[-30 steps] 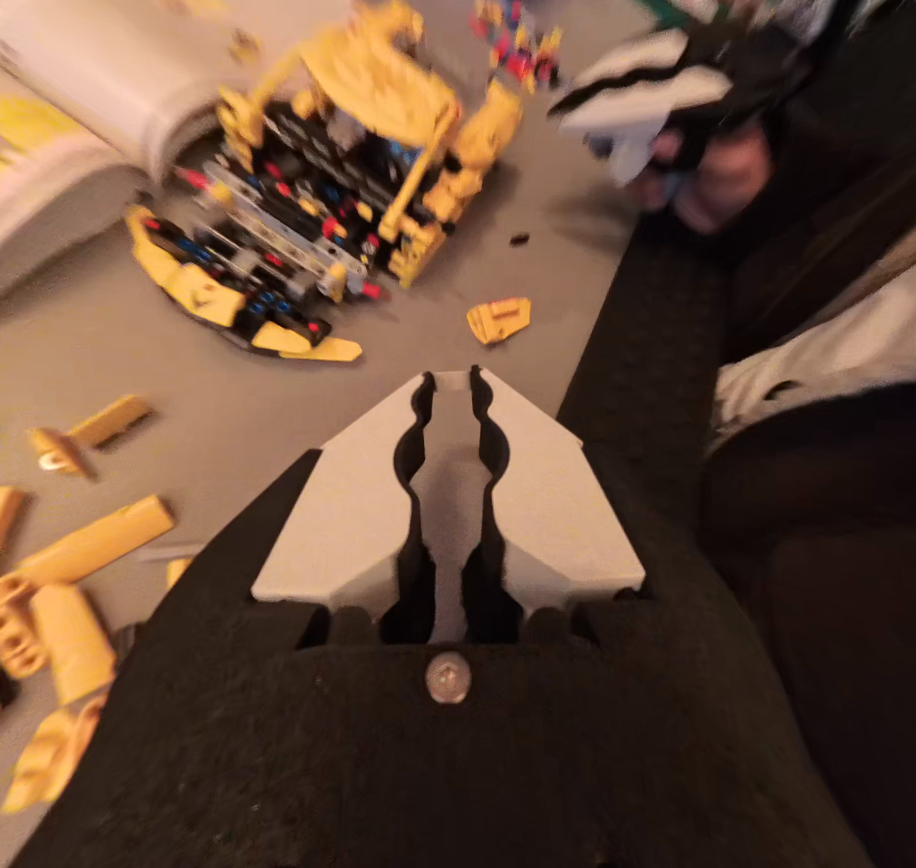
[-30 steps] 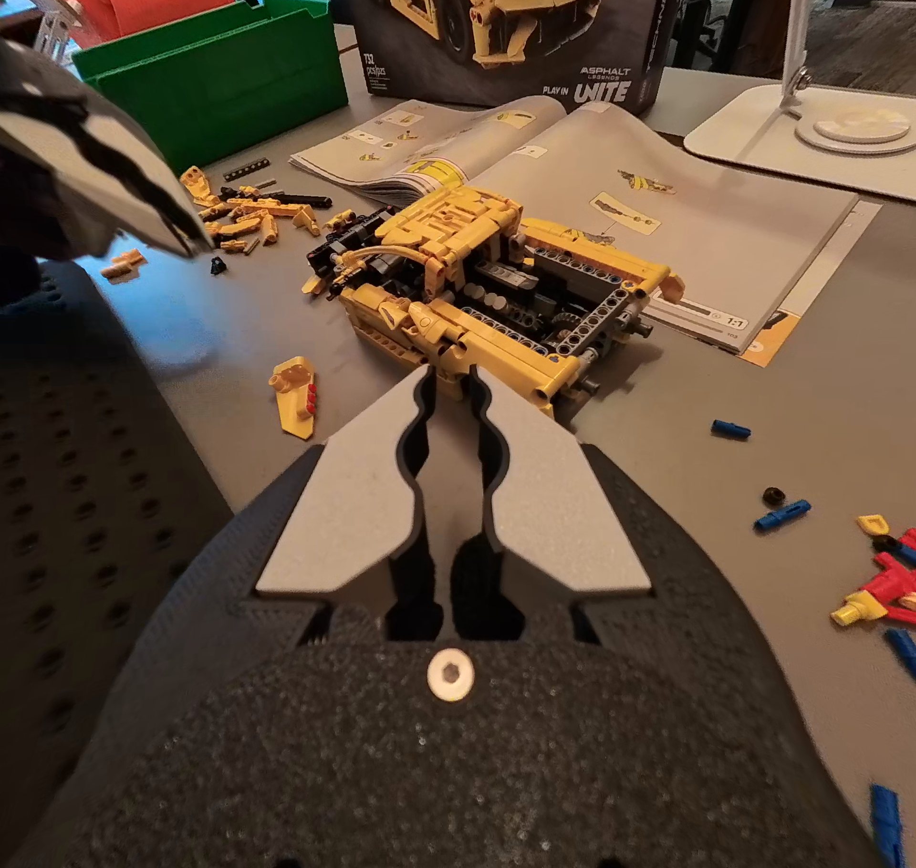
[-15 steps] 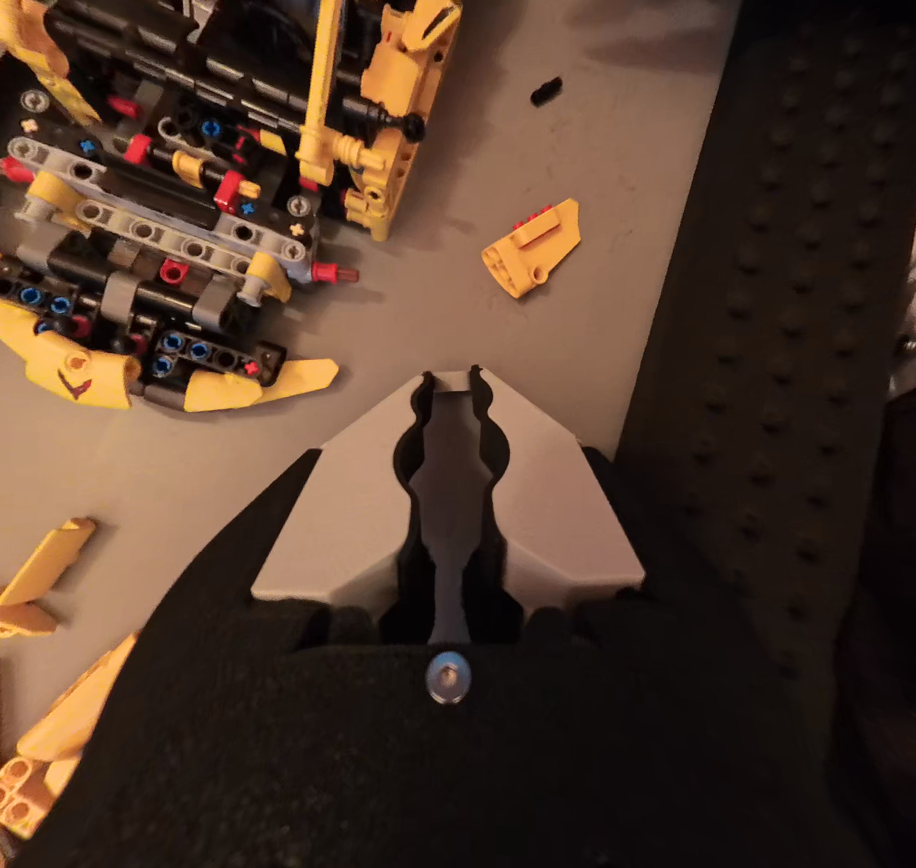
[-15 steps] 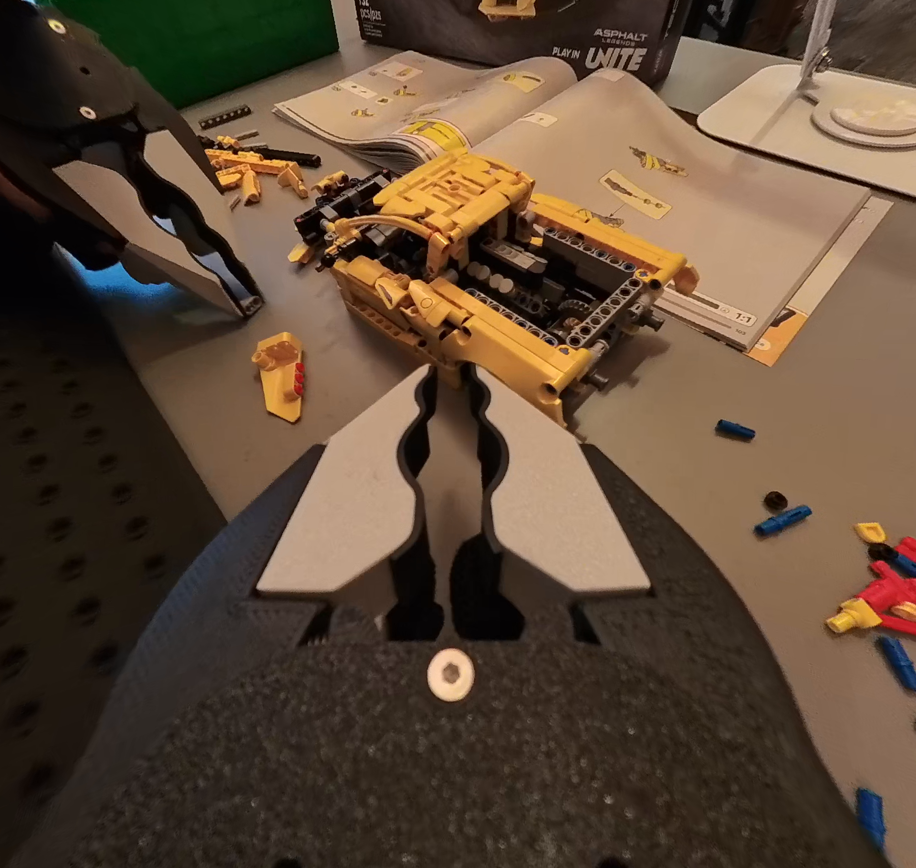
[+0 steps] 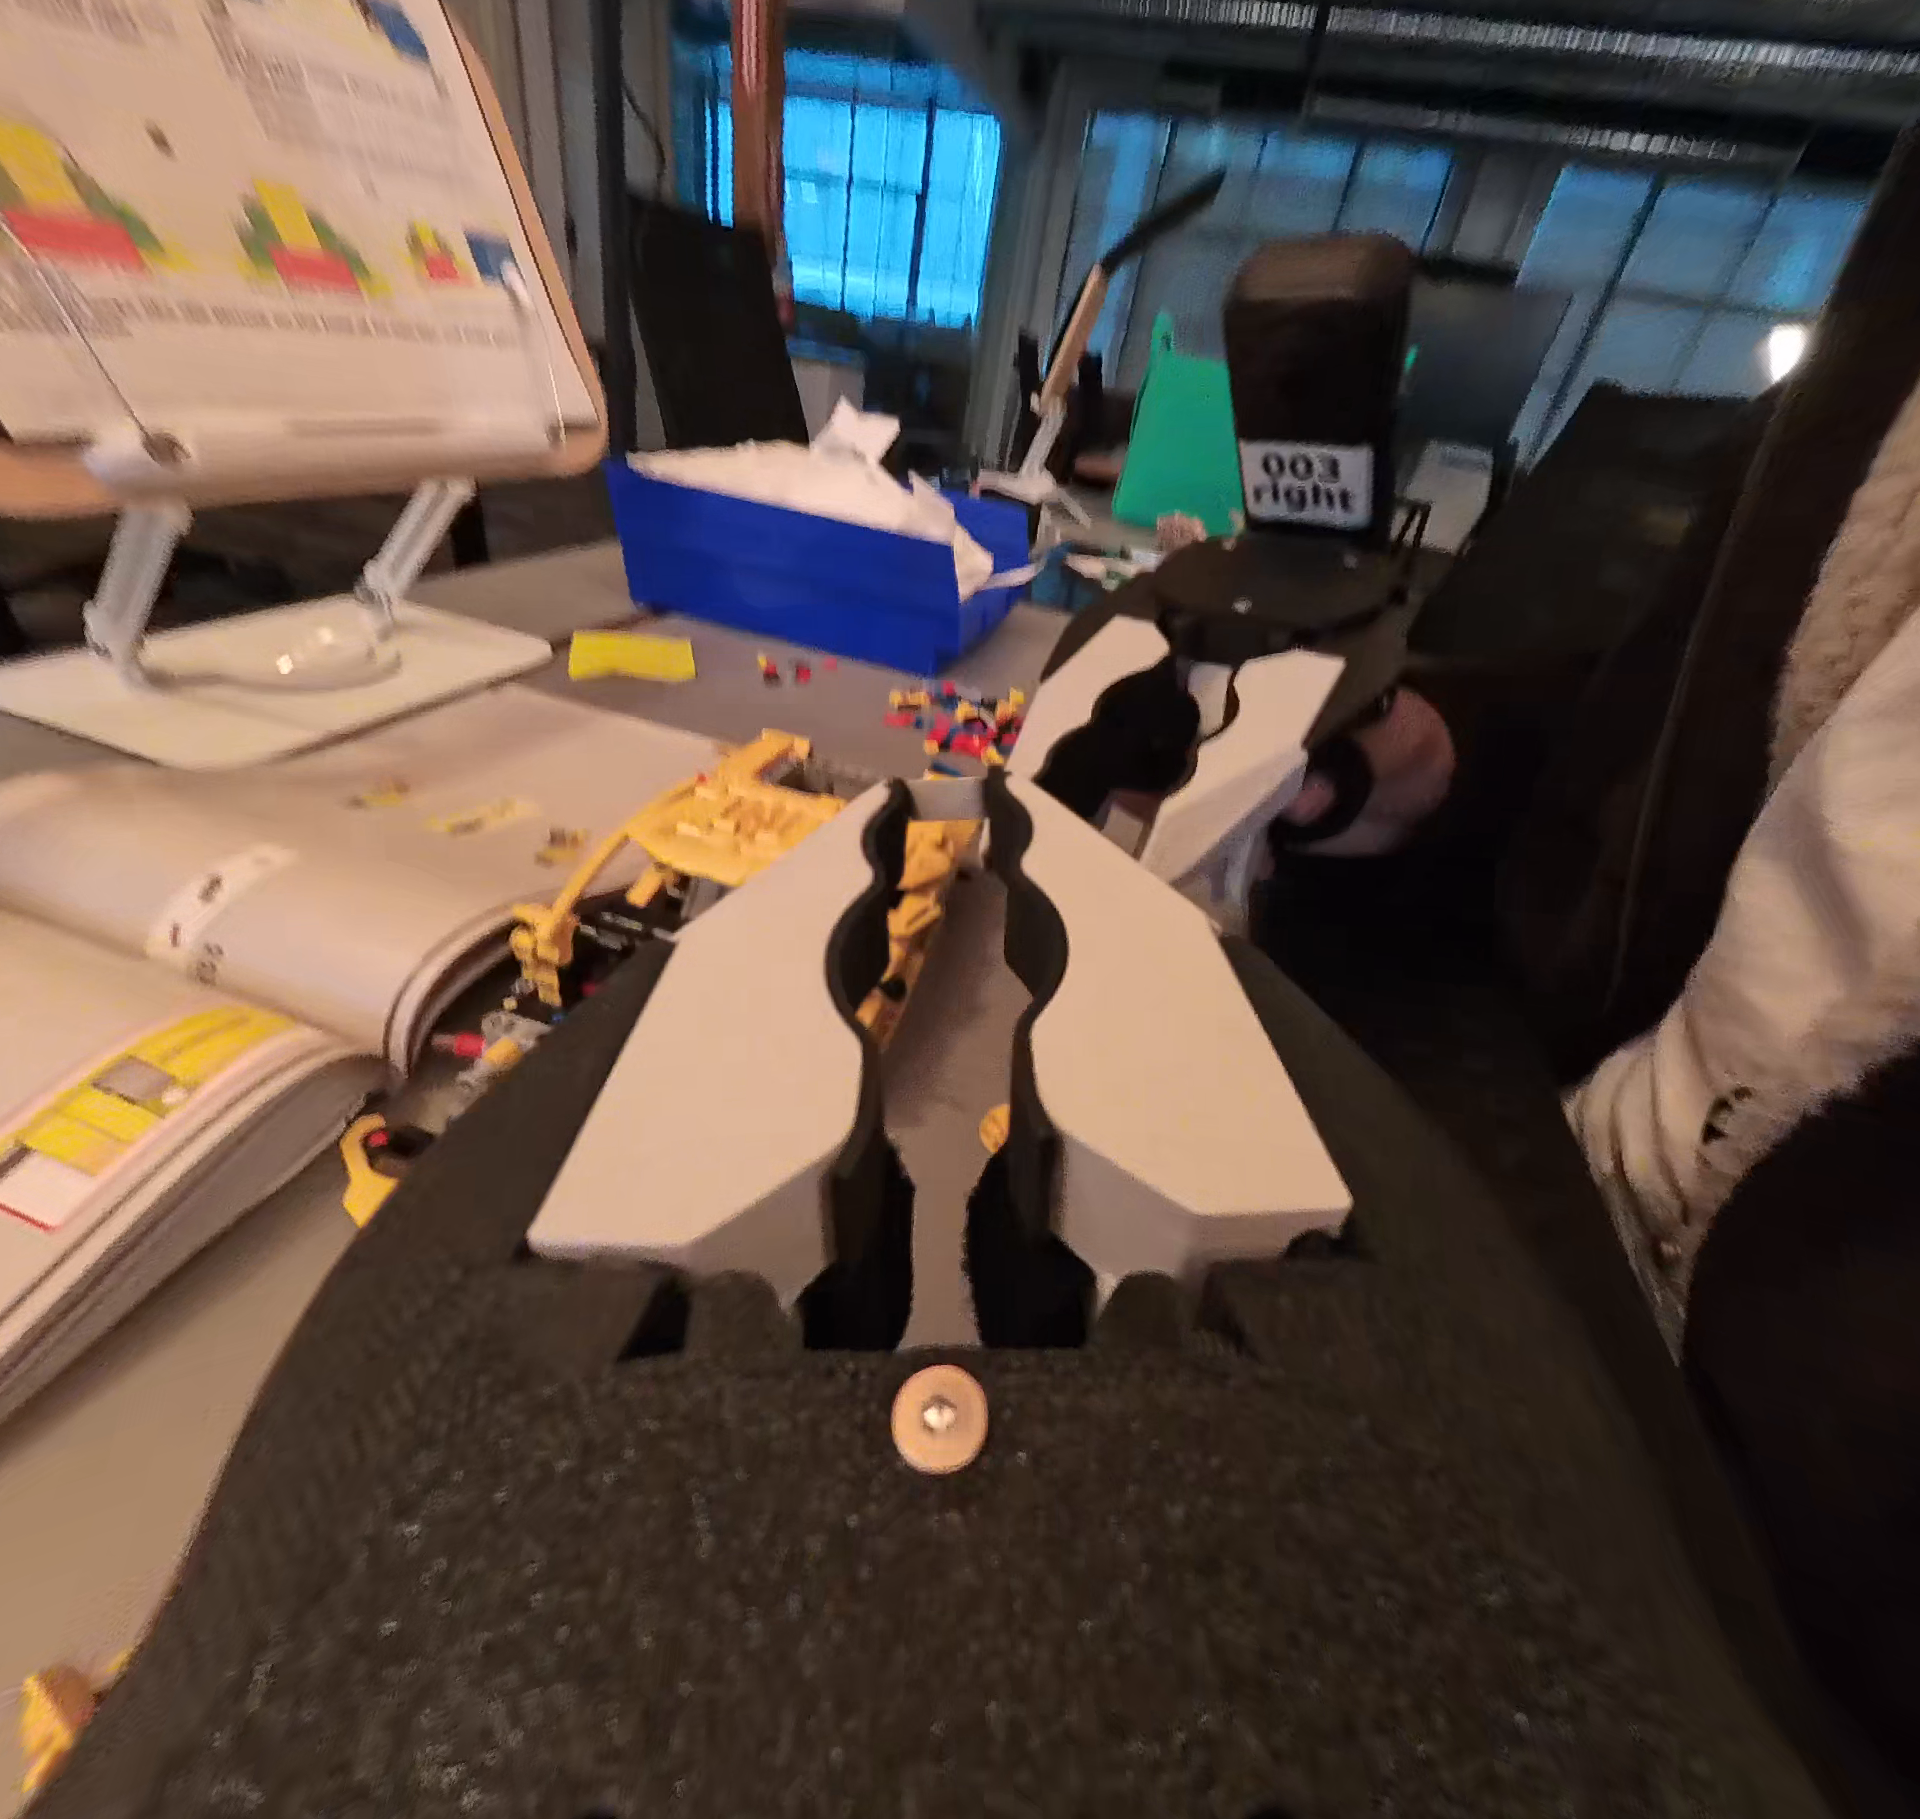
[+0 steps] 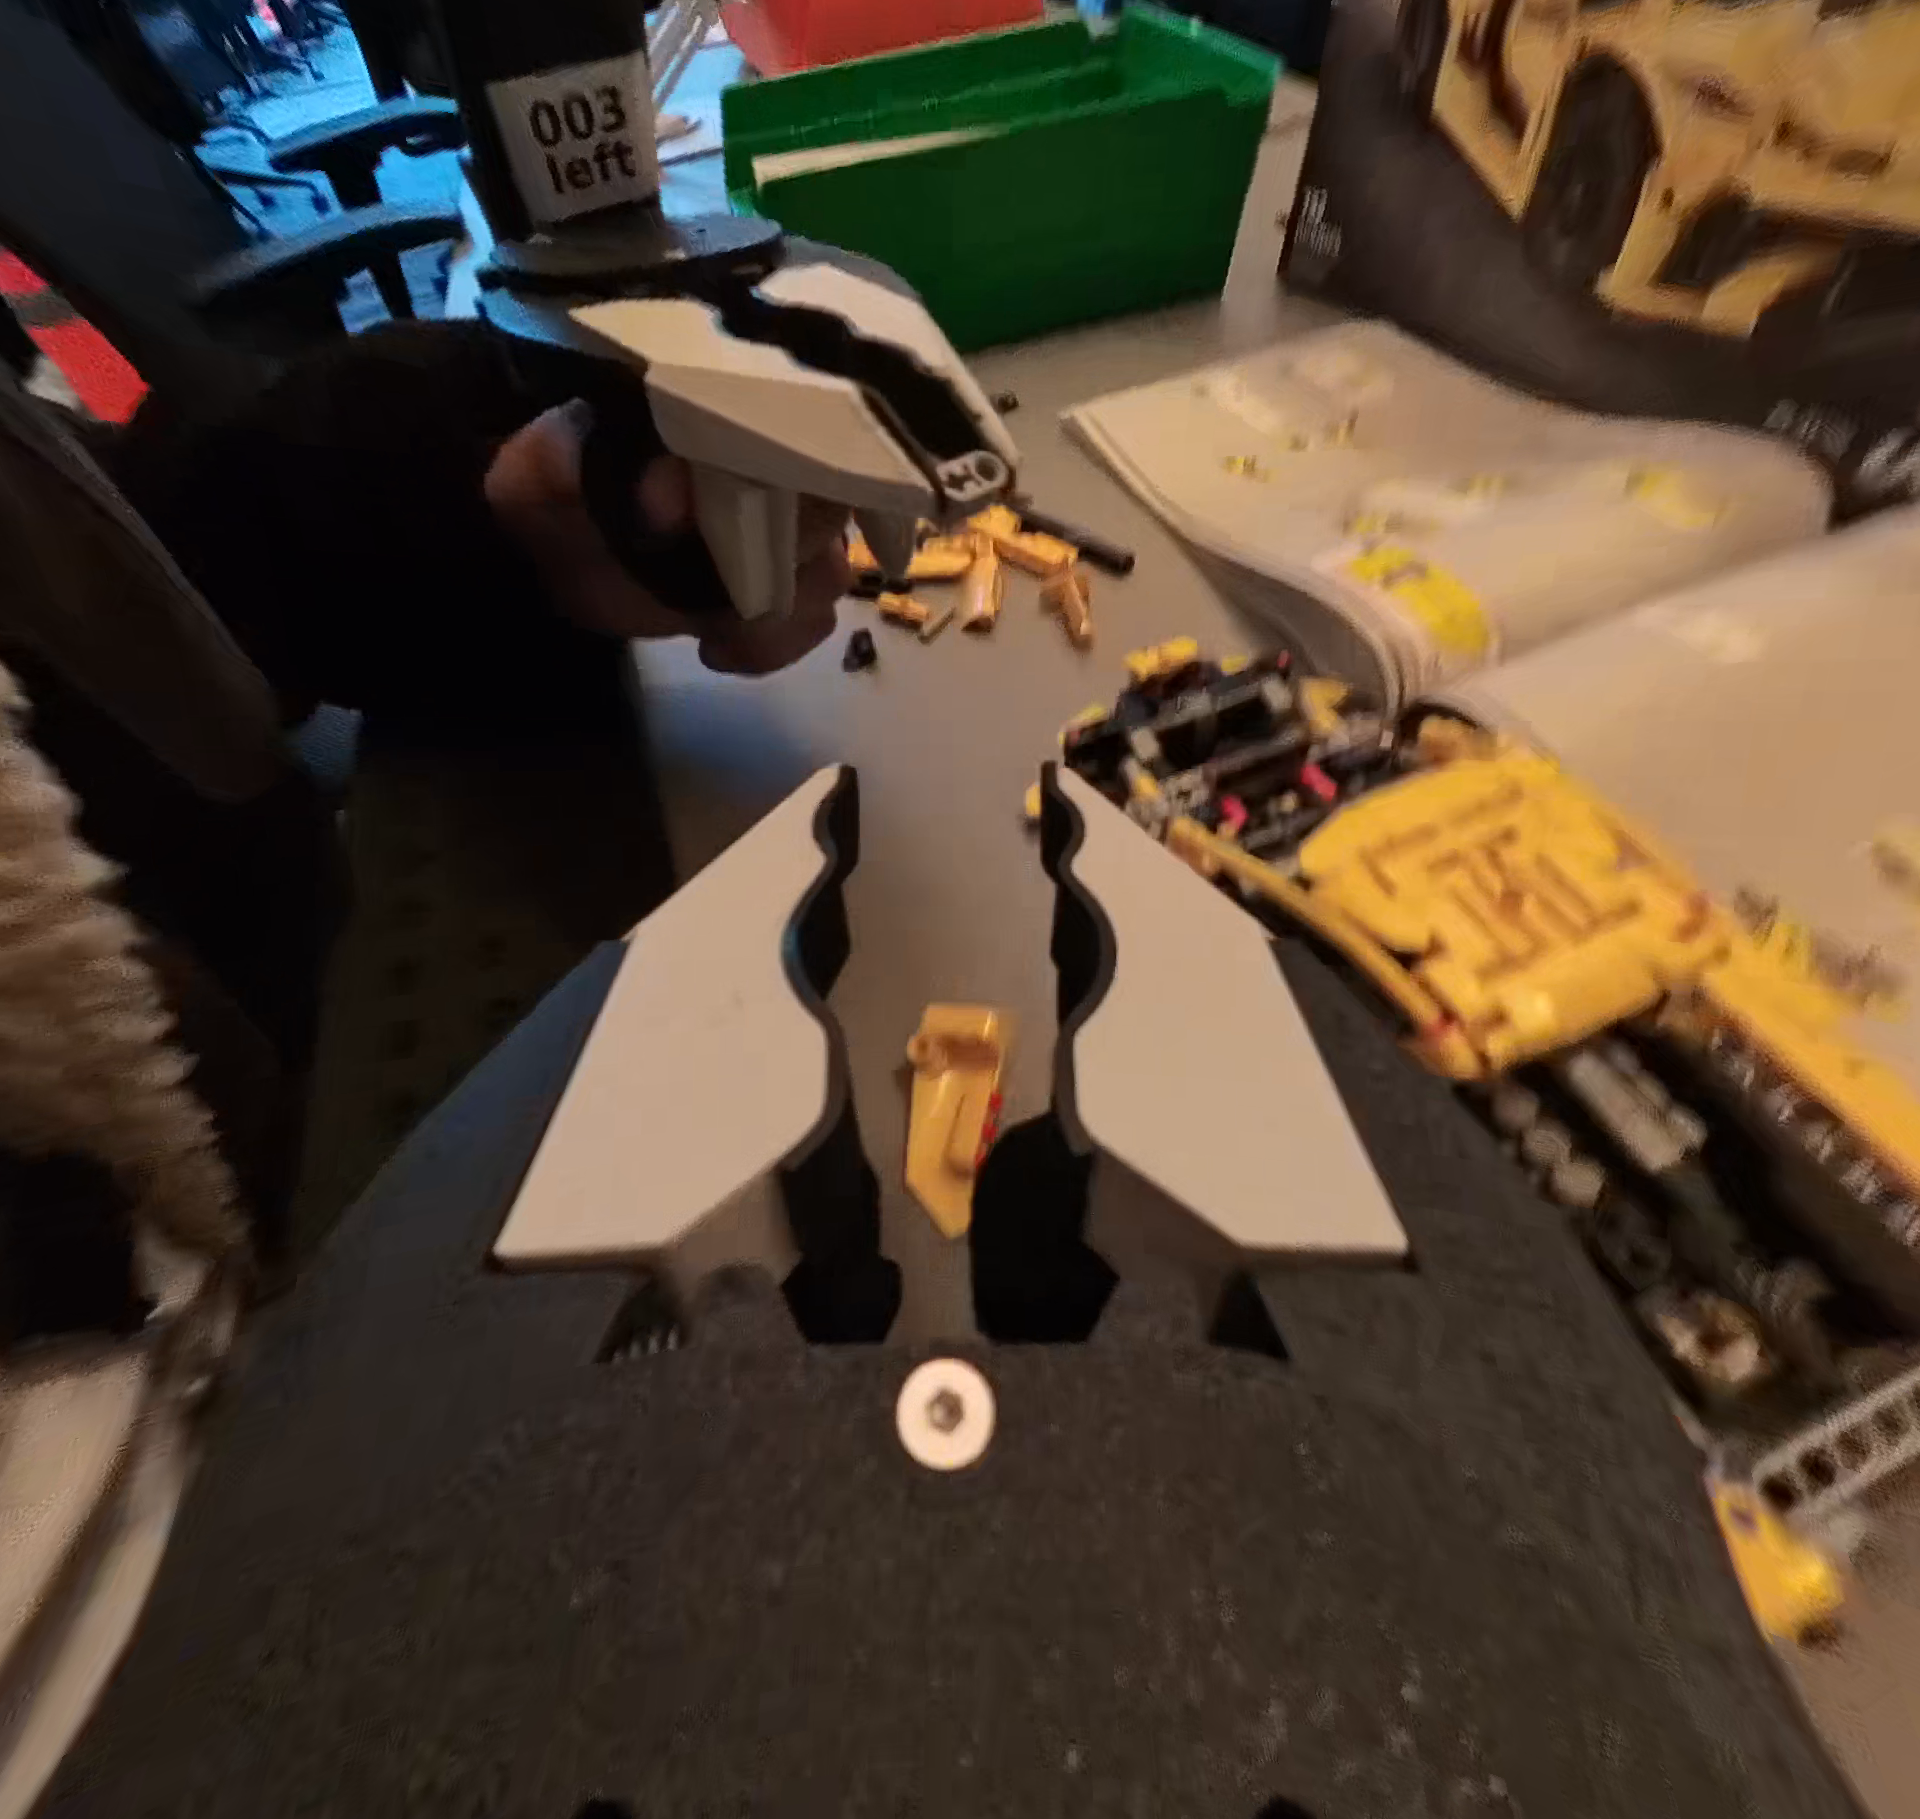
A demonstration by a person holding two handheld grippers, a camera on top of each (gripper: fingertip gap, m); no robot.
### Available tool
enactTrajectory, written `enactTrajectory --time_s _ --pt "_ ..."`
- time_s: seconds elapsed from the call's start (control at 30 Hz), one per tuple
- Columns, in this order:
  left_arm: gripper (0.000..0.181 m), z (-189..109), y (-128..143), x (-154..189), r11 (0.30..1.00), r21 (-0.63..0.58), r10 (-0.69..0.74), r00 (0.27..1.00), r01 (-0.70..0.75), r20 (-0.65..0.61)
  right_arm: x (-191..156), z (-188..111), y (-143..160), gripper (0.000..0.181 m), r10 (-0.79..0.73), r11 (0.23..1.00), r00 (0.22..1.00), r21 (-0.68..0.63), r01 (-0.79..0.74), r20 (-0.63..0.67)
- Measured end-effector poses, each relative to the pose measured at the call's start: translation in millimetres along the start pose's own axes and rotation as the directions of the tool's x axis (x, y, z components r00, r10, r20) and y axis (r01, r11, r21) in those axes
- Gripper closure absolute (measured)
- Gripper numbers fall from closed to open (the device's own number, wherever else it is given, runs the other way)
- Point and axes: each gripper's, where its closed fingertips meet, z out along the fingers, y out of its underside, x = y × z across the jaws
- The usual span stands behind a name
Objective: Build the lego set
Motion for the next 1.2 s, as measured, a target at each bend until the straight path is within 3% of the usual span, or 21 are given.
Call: enactTrajectory --time_s 0.1,0.2,0.33,0.53,0.67,0.83,1.1,1.2 --pt "0.166 -3 -10 4 0.997 0.065 0.038 0.999 -0.038 0.000 -10 9 -29 0.157 0.007 0.990 1.000 0.142 -0.011 0.030" --pt "0.166 -2 -11 9 0.991 0.086 0.107 0.994 -0.107 0.005 -20 9 -46 0.155 0.188 0.954 0.957 0.190 -0.231 0.220" --pt "0.166 -6 -22 11 0.977 0.157 0.141 0.990 -0.142 0.021 -27 3 -65 0.149 0.405 0.830 0.774 0.161 -0.535 0.486" --pt "0.167 -10 -30 24 0.973 0.210 0.111 0.991 -0.094 -0.071 -19 1 -74 0.153 0.549 0.645 0.527 0.073 -0.761 0.649" --pt "0.167 -12 -30 43 0.976 0.214 0.086 0.978 -0.044 -0.193 -32 -2 -70 0.178 0.569 0.616 0.397 -0.054 -0.786 0.720" --pt "0.167 -12 -27 55 0.976 0.198 0.138 0.963 -0.093 -0.230 -45 -4 -55 0.169 0.618 0.599 0.293 -0.195 -0.777 0.729" --pt "0.166 -9 -20 61 0.976 0.167 0.176 0.956 -0.139 -0.235 -55 -10 -53 0.163 0.639 0.564 0.184 -0.291 -0.773 0.747" --pt "0.166 -8 -16 66 0.975 0.148 0.201 0.948 -0.169 -0.246 -59 -13 -53 0.168 0.639 0.555 0.146 -0.322 -0.767 0.755"
